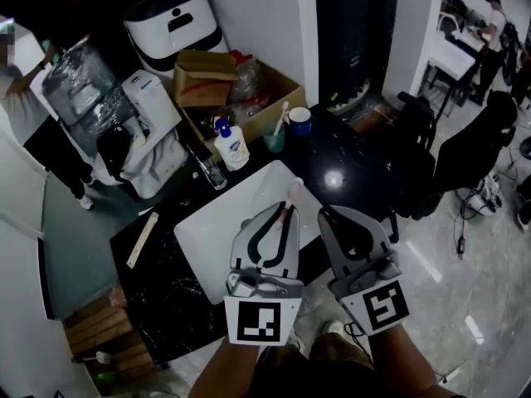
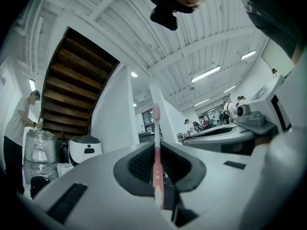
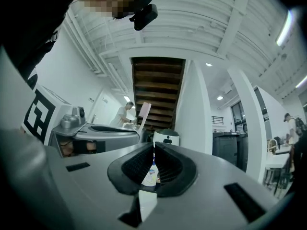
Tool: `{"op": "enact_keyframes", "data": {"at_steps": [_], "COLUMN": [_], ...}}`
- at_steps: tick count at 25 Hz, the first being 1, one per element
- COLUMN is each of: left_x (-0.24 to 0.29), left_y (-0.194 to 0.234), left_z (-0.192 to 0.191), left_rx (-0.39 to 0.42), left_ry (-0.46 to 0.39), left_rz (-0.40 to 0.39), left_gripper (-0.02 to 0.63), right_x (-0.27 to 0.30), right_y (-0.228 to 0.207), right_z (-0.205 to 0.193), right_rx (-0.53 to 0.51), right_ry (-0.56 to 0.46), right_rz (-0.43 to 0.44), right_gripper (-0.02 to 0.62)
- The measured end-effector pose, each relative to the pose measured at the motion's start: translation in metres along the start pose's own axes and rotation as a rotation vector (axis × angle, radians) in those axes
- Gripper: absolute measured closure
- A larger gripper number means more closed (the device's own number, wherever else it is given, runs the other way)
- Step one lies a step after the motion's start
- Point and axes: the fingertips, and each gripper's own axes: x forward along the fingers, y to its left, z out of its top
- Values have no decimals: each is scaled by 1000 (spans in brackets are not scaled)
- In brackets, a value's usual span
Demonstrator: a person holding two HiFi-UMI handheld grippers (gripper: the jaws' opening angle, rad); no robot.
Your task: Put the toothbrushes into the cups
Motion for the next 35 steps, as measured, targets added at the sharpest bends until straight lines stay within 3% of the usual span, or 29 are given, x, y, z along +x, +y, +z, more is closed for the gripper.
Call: {"op": "enact_keyframes", "data": {"at_steps": [8, 16, 21, 31, 35], "left_x": [2, 14, 29, 56, 67], "left_y": [-43, -67, -57, -25, -17], "left_z": [20, 23, 20, 8, 1], "left_rx": [-77, -70, -80, -70, -95], "left_ry": [-14, -26, -39, -70, -71], "left_rz": [64, 28, 3, -56, -53], "left_gripper": [566, 566, 566, 566, 567], "right_x": [-50, -65, -50, -19, -8], "right_y": [-23, -39, -43, -76, -79], "right_z": [1, -2, -6, -12, -17], "right_rx": [13, -4, -25, -53, -57], "right_ry": [-14, -16, 8, 23, 20], "right_rz": [48, 35, 21, -94, -93], "right_gripper": [561, 561, 561, 561, 561]}}
